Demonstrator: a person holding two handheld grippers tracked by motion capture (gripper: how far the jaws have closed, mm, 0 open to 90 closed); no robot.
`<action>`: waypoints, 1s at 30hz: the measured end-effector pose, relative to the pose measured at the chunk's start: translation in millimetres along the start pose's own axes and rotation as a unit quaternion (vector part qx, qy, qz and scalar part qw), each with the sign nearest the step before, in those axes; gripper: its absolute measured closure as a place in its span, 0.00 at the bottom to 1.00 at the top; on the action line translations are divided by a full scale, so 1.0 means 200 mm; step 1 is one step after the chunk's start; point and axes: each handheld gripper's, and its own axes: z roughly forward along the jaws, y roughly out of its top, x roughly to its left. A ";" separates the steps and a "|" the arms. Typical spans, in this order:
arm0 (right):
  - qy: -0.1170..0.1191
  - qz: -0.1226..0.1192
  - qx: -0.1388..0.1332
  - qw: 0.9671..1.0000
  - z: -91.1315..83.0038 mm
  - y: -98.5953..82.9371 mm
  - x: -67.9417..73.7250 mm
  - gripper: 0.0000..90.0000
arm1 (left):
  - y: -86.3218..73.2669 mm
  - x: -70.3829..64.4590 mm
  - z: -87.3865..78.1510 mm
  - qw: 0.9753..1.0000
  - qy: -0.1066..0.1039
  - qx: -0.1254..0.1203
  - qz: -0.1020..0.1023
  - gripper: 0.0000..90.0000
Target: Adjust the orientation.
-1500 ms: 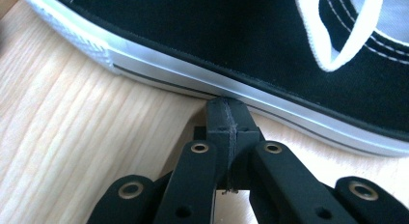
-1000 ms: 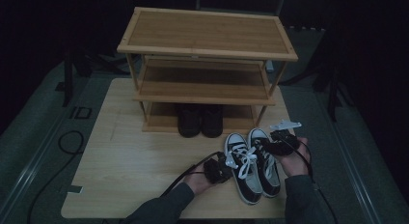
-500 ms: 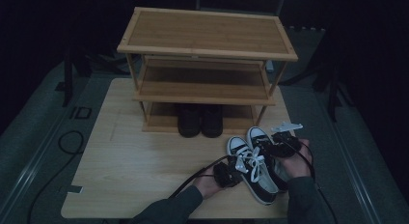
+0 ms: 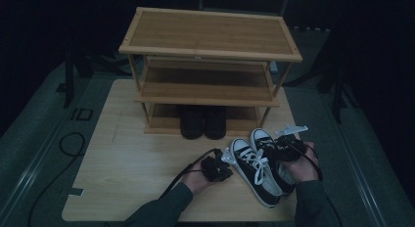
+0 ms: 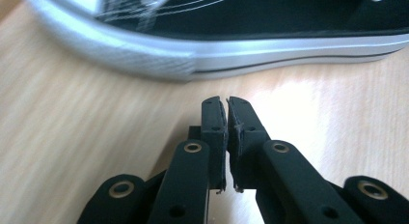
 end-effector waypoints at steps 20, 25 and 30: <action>0.031 -0.008 -0.003 0.999 -0.08 -0.02 0.02 0.55 | -0.28 0.24 -0.28 0.996 0.063 -0.007 -0.069 0.91; 0.043 -0.014 -0.005 0.999 -0.12 -0.03 0.02 0.56 | -0.35 0.29 -0.35 0.993 0.078 -0.012 -0.085 0.89; 0.055 -0.021 -0.002 0.998 -0.15 -0.04 0.04 0.60 | -0.42 0.35 -0.40 0.990 0.093 -0.015 -0.108 0.87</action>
